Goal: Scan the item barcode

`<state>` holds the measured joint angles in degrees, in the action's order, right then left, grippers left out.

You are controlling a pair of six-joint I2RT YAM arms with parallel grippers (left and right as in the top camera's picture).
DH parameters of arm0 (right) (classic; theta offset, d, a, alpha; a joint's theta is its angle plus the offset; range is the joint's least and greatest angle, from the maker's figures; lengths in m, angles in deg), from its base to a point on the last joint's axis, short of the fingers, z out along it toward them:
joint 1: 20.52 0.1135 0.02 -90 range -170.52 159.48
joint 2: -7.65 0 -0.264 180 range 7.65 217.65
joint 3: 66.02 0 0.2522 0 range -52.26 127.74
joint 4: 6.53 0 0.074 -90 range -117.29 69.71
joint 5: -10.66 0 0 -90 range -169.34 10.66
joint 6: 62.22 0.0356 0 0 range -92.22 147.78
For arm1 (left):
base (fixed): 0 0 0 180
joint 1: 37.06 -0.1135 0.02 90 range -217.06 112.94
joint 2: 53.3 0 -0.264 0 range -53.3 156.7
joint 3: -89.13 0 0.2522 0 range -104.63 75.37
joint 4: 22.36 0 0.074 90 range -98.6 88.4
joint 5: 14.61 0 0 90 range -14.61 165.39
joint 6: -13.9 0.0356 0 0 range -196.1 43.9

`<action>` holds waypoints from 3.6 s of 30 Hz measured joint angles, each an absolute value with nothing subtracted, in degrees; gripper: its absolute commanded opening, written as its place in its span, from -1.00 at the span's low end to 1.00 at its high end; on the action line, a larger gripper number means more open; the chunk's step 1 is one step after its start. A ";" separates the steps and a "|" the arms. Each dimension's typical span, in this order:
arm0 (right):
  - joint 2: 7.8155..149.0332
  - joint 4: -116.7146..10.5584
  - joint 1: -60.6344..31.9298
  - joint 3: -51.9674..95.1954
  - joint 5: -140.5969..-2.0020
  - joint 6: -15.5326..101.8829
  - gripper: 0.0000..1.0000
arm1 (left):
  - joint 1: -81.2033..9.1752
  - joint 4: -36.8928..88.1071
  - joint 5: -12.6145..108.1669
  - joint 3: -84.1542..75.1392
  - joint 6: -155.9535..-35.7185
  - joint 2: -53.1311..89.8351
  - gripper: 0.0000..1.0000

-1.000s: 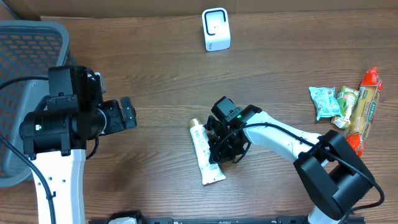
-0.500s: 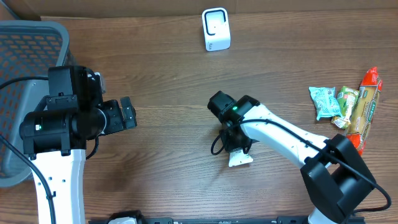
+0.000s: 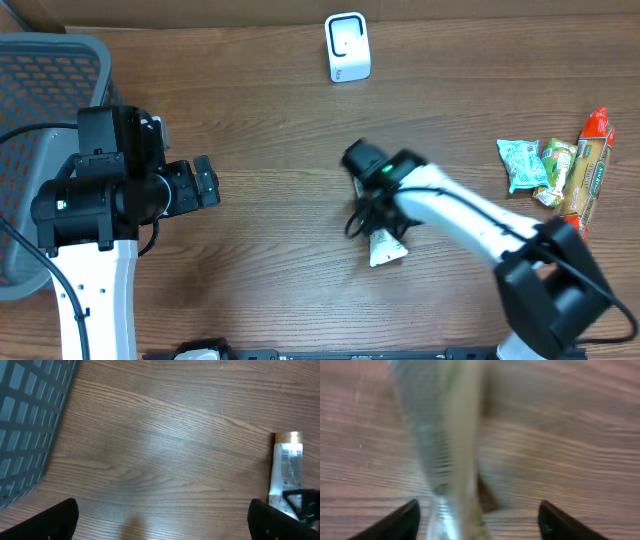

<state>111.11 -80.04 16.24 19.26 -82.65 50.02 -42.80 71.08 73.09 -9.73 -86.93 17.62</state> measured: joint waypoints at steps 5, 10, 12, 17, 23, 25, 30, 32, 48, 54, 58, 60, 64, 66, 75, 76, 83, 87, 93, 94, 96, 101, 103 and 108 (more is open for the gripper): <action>106.78 -81.00 6.05 19.26 -70.39 41.78 1.00 | -42.80 71.08 73.09 -9.73 -86.93 17.62 0.99; 106.59 -77.85 1.94 14.57 -55.73 32.31 0.99 | -42.80 71.08 73.09 -9.73 -86.93 17.62 1.00; 106.59 -75.71 2.12 11.22 -52.88 30.89 0.97 | -42.78 71.08 73.09 -9.73 -86.93 17.62 0.99; 106.59 -69.53 2.18 4.07 -49.15 30.32 0.89 | -42.80 71.10 73.09 -9.73 -86.93 17.60 0.99; 106.59 -59.03 2.18 -0.71 -44.71 31.29 0.62 | -42.80 71.08 73.09 -9.73 -86.93 17.62 0.99; 106.59 -56.52 2.18 -1.87 -43.84 32.09 0.50 | -42.80 71.10 73.09 -9.73 -86.93 17.62 0.99; 106.59 -53.37 2.18 -2.77 -43.16 33.82 -0.16 | -42.80 71.08 73.09 -9.73 -86.95 17.62 0.99; 106.59 -52.83 2.18 -2.81 -42.85 34.69 -0.56 | -42.80 71.08 73.09 -9.73 -86.93 17.60 0.99; 106.59 -52.87 1.35 -2.83 -37.78 35.70 -0.44 | -42.80 71.10 73.06 -9.73 -86.93 17.62 0.99; 106.48 -54.16 1.22 -2.77 -39.12 36.47 -0.91 | -42.80 71.08 73.09 -9.73 -86.93 17.62 0.99; 106.39 -54.36 1.22 -2.77 -39.99 36.84 0.41 | -42.80 71.08 73.09 -9.73 -86.93 17.60 0.99; 106.39 -54.42 1.22 -2.77 -40.73 37.03 0.57 | -42.80 71.10 73.09 -9.73 -86.93 17.60 0.99; 106.39 -54.31 1.40 -2.77 -41.48 37.69 0.61 | -42.80 71.10 73.09 -9.73 -86.93 17.62 0.99; 106.41 -53.92 1.79 -2.77 -42.18 38.34 0.54 | -42.80 71.08 73.09 -9.73 -86.93 17.60 0.99; 109.19 -53.18 4.19 -2.75 -43.05 39.74 -0.89 | -42.80 71.06 73.09 -9.73 -86.93 17.62 0.99; 109.19 -53.29 4.22 -2.72 -42.87 39.81 -0.93 | -42.80 71.10 73.09 -9.73 -86.93 17.60 1.00; 109.19 -58.05 3.95 -1.04 -43.42 40.38 -0.93 | -42.80 71.08 73.09 -9.73 -86.93 17.62 0.99; 108.58 -68.06 4.02 3.31 -50.70 40.09 -0.93 | -42.80 71.10 73.09 -9.73 -86.93 17.60 0.99; 104.69 -75.82 5.09 8.93 -64.47 40.22 -0.93 | -42.80 71.08 73.09 -9.73 -86.93 17.62 0.99; 103.77 -76.08 5.83 9.78 -67.29 40.22 -0.92 | -42.80 71.08 73.09 -9.73 -86.93 17.60 1.00; 103.02 -76.63 7.36 10.74 -71.92 40.33 -0.93 | -42.80 71.08 73.09 -9.73 -86.95 17.62 1.00; 103.07 -80.74 13.40 11.07 -87.22 43.26 -0.92 | -42.80 71.08 73.09 -9.73 -86.93 17.60 0.99; 103.51 -80.80 16.06 11.07 -91.83 44.12 -0.88 | -42.80 71.08 73.09 -9.73 -86.93 17.62 0.99; 106.50 -81.11 20.85 11.07 -97.28 44.97 -0.48 | -42.80 71.10 73.06 -9.73 -86.93 17.60 0.99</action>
<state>106.50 -81.11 20.85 11.07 -97.28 44.97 -42.80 71.10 73.06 -9.73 -86.93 17.60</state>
